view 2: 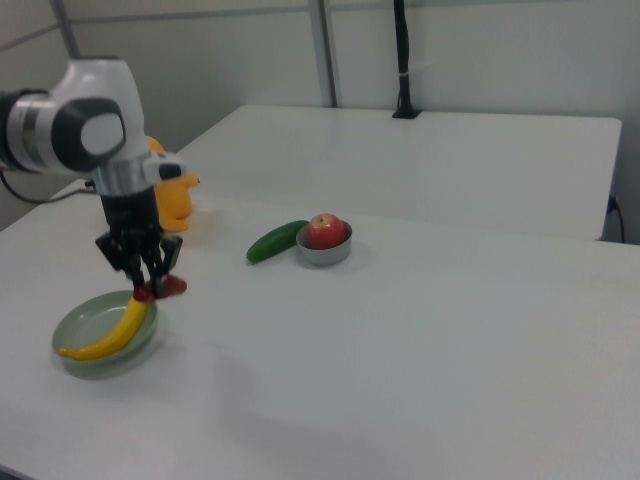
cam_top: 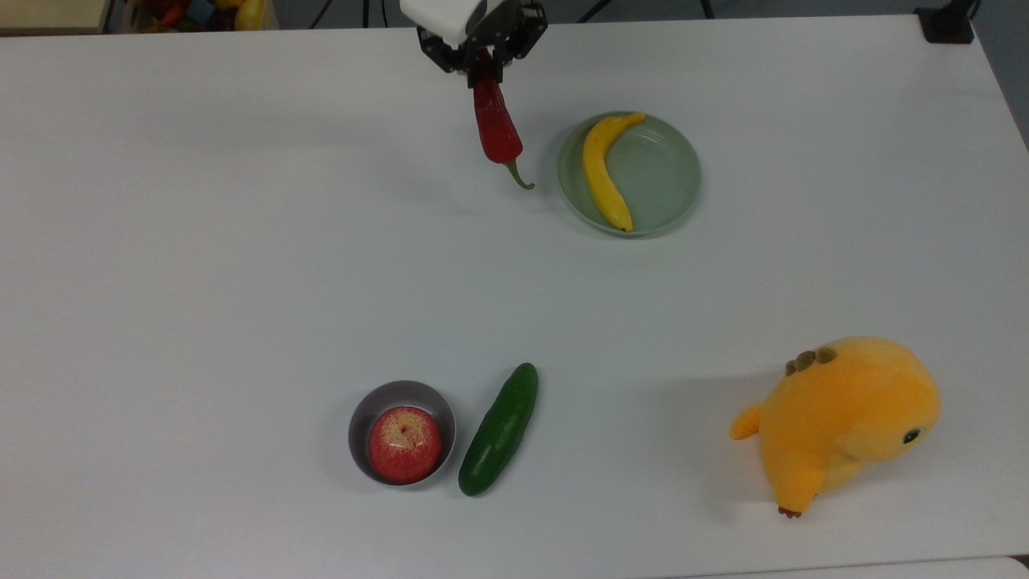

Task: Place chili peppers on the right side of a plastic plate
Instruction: 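Lift the chili pepper and carry it toward the green plate, then lower the chili onto the plate beside the banana and release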

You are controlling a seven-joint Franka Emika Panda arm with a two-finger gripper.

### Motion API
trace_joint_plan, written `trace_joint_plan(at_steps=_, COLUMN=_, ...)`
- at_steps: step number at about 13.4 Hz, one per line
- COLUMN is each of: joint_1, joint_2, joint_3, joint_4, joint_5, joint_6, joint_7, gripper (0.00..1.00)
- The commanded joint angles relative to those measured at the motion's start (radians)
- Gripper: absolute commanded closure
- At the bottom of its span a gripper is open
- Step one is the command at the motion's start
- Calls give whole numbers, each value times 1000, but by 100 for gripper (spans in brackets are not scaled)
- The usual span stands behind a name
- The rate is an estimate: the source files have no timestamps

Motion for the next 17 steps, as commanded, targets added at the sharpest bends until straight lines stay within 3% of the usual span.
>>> trace_joint_plan(at_steps=1, joint_1=-5, joint_2=-40, joint_3=-3, joint_4=-169, joint_5=54, joint_6=139, joint_7=-33, gripper=90)
trace_joint_plan(at_steps=3, joint_1=-19, joint_2=-38, joint_3=-3, joint_4=-210, joint_5=110, joint_6=205, joint_7=-33, gripper=91)
trace_joint_plan(at_steps=6, joint_1=-10, joint_2=-33, joint_3=-2, joint_4=-280, joint_5=137, joint_6=328, joint_7=-22, gripper=90)
trace_joint_plan(at_steps=10, joint_1=10, joint_2=-6, joint_3=24, joint_4=-301, joint_5=166, joint_6=373, joint_7=-21, gripper=86)
trace_joint_plan(at_steps=11, joint_1=7, joint_2=-3, joint_3=33, joint_4=-301, joint_5=167, joint_6=374, joint_7=-19, gripper=79)
trace_joint_plan(at_steps=13, joint_1=-7, joint_2=-3, joint_3=33, joint_4=-297, joint_5=225, joint_6=362, joint_7=5, gripper=31)
trace_joint_plan(at_steps=15, joint_1=-7, joint_2=-6, joint_3=33, joint_4=-292, joint_5=227, joint_6=341, joint_7=54, gripper=0)
trace_joint_plan(at_steps=17, joint_1=-8, joint_2=-12, joint_3=33, joint_4=-287, joint_5=227, joint_6=314, joint_7=63, gripper=0)
